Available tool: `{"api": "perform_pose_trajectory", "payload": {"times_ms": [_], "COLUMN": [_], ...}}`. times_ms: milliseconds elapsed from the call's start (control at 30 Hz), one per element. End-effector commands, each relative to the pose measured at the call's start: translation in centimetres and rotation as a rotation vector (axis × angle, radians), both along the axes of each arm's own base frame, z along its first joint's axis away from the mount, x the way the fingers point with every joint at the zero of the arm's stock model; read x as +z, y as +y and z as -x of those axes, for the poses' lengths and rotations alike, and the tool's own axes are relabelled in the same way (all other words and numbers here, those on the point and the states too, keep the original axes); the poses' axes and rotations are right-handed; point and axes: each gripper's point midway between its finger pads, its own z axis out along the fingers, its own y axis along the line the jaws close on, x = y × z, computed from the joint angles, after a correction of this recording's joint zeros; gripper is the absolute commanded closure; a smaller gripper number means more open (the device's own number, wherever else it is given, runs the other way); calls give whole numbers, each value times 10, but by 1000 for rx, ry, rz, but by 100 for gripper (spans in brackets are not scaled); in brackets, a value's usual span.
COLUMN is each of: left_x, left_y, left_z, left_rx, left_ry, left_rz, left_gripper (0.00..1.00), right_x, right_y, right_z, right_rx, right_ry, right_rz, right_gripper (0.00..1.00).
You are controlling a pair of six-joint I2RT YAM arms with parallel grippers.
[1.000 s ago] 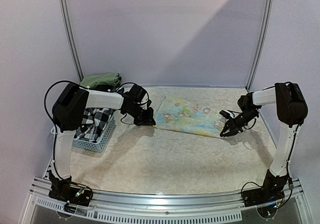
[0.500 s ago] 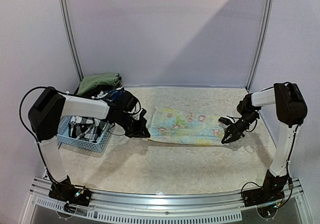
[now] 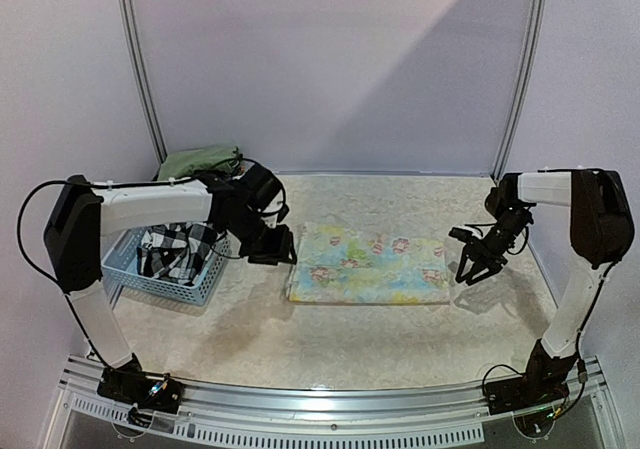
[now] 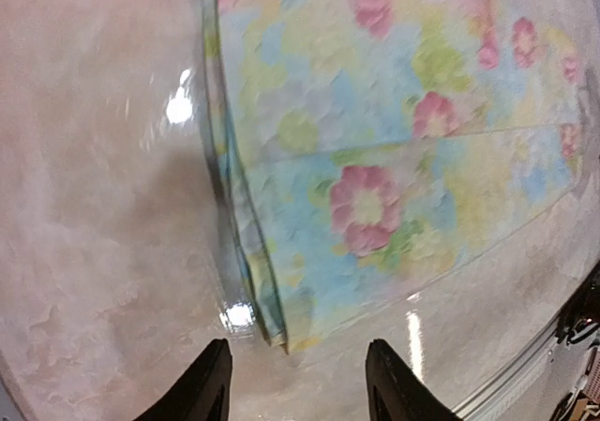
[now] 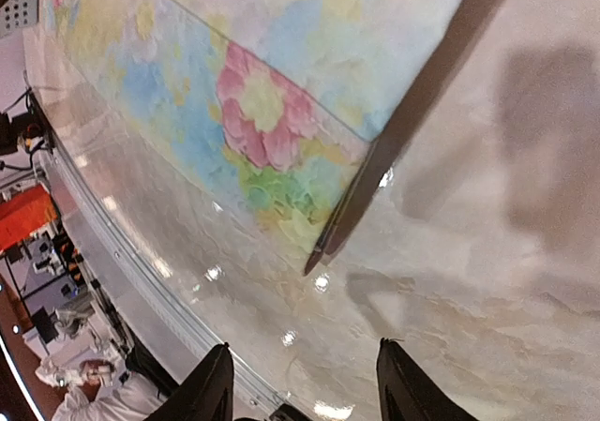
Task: Fold and stack the mixed laundry pile
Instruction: Move the rectangle-folded skirt to the center of the board, then pick up the rectangle-folded skirt from the center of the board.
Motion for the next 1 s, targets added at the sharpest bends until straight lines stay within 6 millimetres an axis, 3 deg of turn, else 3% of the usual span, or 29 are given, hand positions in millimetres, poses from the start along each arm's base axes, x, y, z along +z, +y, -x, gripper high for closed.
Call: {"api": "perform_pose_trajectory", "payload": {"times_ms": [0, 267, 467, 733, 967], "left_x": [47, 86, 69, 20, -8], "left_y": [-10, -131, -195, -236, -258], "left_z": [-19, -35, -45, -55, -45], "left_rx": [-75, -216, -225, -193, -198], "left_ry": [-127, -261, -268, -199, -140], "left_rz": [-4, 359, 472, 519, 537], "left_gripper": [50, 52, 57, 61, 65], "right_x": [9, -3, -19, -25, -45], "right_y": [-1, 9, 4, 13, 17], "right_z": [-23, -49, -61, -61, -55], "right_rx": [-50, -142, -236, -311, -346], "right_ry": [-114, -164, -217, -177, -91], "right_rz": [15, -37, 11, -47, -54], "right_gripper": [45, 38, 38, 38, 39]}}
